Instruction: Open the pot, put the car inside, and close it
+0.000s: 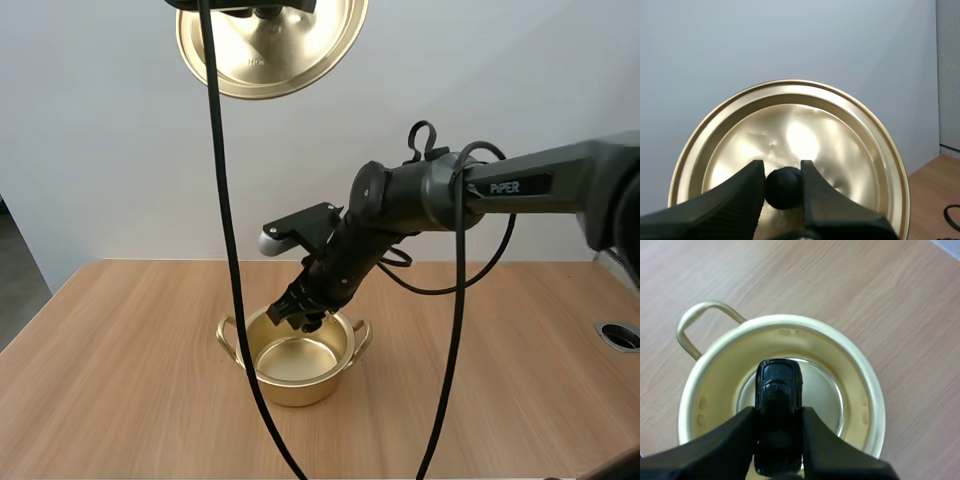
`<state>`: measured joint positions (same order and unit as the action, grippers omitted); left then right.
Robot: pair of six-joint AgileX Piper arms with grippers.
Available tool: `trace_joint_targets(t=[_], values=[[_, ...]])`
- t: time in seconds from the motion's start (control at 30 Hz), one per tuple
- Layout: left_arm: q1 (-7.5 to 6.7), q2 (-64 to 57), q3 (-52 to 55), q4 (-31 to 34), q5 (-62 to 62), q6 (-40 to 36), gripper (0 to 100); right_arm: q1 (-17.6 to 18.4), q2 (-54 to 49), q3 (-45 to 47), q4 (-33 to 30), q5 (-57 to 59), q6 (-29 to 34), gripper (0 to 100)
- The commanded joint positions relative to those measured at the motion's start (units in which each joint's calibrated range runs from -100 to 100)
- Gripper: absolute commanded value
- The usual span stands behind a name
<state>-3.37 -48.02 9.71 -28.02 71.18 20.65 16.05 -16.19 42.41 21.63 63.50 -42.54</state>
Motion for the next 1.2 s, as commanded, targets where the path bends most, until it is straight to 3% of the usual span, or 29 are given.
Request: trace_joint_targets(t=[0.0,0.03,0.07,0.17,0.23,0.3,0.43,0.53,0.63,0.9,1.17], values=[[0.01,0.00,-0.04,-0.04,0.47,-0.01,0,0.02,3.18,-0.04,-0.55,1.96,0.11,0],[0.01,0.00,-0.04,-0.04,0.47,-0.01,0,0.02,4.17,-0.04,-0.29,1.96,0.11,0],[0.01,0.00,-0.04,-0.04,0.47,-0.01,0,0.02,4.79,-0.04,0.33,1.27,0.11,9],[0.01,0.00,-0.04,-0.04,0.95,-0.01,0,0.02,4.79,-0.04,0.79,-2.01,-0.69,65],[0.01,0.00,-0.04,-0.04,1.54,-0.01,0,0.02,4.79,-0.04,0.45,-2.16,-0.69,91],[0.01,0.18,-0.04,-0.04,3.39,-0.01,0,0.02,4.79,-0.04,0.16,-2.16,-0.69,85],[0.01,0.40,-0.04,0.07,7.49,-0.29,0,-1.36,3.94,-0.04,-1.35,-2.35,0.11,56],[0.01,0.52,-0.04,0.81,9.78,-1.31,0,-4.77,1.78,-0.04,-1.47,-4.44,1.05,38],[0.01,0.52,-0.04,1.09,14.65,-1.77,0,-9.48,-1.43,-0.04,-1.82,-5.37,2.02,2],[0.01,2.99,5.55,2.09,23.11,-1.96,0,-22.82,-10.50,-0.04,-1.82,-10.68,2.02,0],[0.01,5.42,27.61,1.37,8.34,2.89,0,-24.57,-14.94,-0.04,0.18,-12.01,1.79,0]])
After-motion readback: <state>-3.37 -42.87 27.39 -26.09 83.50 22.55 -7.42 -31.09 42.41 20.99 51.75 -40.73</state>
